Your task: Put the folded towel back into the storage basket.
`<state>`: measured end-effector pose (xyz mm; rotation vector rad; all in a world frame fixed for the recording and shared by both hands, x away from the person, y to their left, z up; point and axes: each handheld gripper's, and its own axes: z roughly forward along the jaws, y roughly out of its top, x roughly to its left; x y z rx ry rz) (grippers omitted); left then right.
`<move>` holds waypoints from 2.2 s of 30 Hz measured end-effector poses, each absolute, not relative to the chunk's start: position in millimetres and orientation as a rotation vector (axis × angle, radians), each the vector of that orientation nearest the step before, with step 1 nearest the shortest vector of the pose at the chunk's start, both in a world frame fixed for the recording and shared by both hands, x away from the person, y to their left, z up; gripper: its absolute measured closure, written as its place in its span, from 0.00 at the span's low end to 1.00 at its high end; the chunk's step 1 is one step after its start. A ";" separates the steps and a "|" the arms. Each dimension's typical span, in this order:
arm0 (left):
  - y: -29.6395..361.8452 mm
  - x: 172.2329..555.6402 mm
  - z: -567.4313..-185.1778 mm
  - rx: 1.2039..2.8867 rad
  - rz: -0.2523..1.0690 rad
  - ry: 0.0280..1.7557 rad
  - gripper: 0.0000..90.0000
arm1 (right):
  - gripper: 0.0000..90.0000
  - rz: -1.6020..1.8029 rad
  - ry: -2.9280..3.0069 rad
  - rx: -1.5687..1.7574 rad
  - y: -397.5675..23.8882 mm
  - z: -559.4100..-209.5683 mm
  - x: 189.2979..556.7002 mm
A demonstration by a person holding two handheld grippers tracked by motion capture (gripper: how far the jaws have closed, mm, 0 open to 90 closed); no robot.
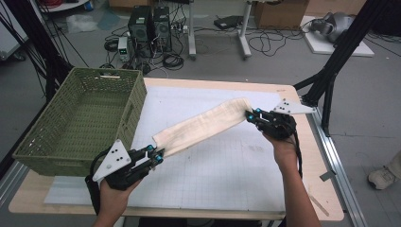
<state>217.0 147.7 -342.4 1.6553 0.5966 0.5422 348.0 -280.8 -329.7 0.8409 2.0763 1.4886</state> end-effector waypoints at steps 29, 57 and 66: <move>194.3 202.4 -321.4 1.539 0.657 0.658 0.92 | 0.91 1.500 2.142 0.706 -185.5 -283.0 415.5; 254.8 196.8 -316.7 1.445 0.776 0.792 0.92 | 0.91 1.516 2.243 0.550 -59.0 -260.2 477.9; 274.5 194.5 -317.4 1.428 0.829 0.850 0.92 | 0.91 1.515 2.285 0.484 -15.3 -254.3 494.9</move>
